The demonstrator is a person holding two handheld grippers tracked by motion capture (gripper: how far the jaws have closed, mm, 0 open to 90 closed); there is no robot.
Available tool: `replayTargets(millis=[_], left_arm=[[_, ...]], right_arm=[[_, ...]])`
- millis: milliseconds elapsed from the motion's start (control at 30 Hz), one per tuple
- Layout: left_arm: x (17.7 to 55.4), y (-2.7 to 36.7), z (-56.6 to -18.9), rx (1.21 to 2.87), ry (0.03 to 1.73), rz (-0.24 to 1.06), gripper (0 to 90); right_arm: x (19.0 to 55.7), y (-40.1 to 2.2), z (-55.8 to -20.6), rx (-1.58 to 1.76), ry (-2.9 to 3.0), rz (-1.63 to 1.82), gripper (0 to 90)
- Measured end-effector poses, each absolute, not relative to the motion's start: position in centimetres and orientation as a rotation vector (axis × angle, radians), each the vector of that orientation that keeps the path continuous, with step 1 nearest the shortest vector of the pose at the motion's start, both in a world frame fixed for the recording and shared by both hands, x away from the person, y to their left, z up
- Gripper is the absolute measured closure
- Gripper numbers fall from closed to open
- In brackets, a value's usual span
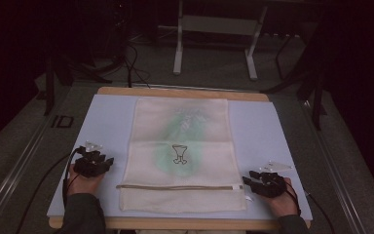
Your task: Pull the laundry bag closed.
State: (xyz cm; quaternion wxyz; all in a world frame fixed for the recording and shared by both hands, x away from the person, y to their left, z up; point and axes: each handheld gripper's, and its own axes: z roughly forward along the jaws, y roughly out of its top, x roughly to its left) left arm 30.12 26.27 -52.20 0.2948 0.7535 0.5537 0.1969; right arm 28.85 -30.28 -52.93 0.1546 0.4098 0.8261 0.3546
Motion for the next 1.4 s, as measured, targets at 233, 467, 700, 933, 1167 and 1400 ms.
replayTargets(millis=[233,467,700,933,1167,1400], left_arm=[[30.0,26.0,-51.9,2.023,1.407,0.520,61.5],[30.0,25.7,-51.8,2.049,1.356,0.501,61.3],[30.0,25.4,-51.7,2.062,1.325,0.484,61.0],[30.0,25.1,-51.8,2.098,1.279,0.481,59.9],[29.9,24.8,-51.8,2.113,1.249,0.476,60.5],[29.8,24.7,-51.7,2.108,1.232,0.462,60.8]], right_arm=[[28.8,-30.2,-52.8,1.148,2.382,1.020,58.8],[28.7,-30.0,-52.7,1.120,2.400,1.017,58.9],[28.5,-29.8,-52.5,1.095,2.409,1.035,60.3],[28.3,-29.1,-52.2,1.044,2.441,1.046,62.2],[28.2,-28.5,-52.0,1.013,2.461,1.050,61.8],[27.9,-27.8,-51.5,0.986,2.476,1.063,62.0]])
